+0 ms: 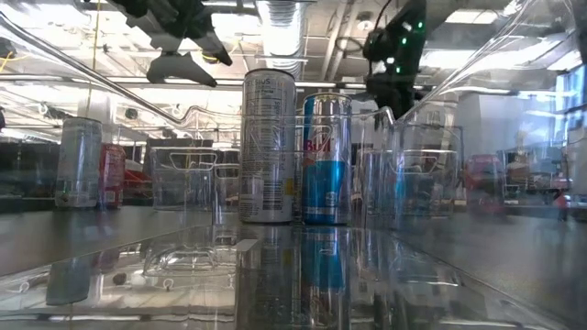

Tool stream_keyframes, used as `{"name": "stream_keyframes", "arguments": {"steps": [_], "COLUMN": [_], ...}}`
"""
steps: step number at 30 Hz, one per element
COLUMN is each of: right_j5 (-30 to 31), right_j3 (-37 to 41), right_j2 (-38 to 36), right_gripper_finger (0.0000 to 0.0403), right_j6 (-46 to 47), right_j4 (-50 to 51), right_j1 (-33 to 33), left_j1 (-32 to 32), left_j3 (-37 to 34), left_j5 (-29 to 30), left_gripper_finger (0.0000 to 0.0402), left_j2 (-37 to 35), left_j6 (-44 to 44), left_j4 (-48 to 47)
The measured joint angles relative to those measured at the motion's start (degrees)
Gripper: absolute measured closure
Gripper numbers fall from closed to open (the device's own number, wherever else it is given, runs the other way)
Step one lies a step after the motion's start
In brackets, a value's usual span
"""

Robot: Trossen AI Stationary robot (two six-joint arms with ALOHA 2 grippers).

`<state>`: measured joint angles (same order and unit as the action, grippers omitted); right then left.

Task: Sort soda cans
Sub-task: Put the top left white soda can into the top left transparent bin

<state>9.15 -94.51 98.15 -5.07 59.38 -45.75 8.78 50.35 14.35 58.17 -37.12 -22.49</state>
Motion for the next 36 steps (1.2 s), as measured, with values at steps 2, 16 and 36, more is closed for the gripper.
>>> {"name": "stream_keyframes", "arguments": {"steps": [2, 16, 36], "right_j5": [0.00, -6.12, -8.33], "right_j3": [-0.95, -1.89, -0.78], "right_j2": [-1.38, -10.56, -10.73], "right_gripper_finger": [0.0090, 0.0090, 0.0090], "right_j6": [0.92, 9.79, 11.25], "right_j4": [-0.01, -1.37, -9.10], "right_j1": [0.27, 7.22, 21.00], "left_j1": [0.00, 5.47, 15.35], "left_j3": [0.02, 12.64, 18.16], "left_j5": [0.00, 6.06, -0.26], "left_gripper_finger": [0.0163, 0.0164, 0.0109], "left_j2": [-0.39, -3.69, -3.32], "left_j6": [-0.05, -0.52, -10.82], "left_j4": [-1.59, -28.31, -57.75]}}
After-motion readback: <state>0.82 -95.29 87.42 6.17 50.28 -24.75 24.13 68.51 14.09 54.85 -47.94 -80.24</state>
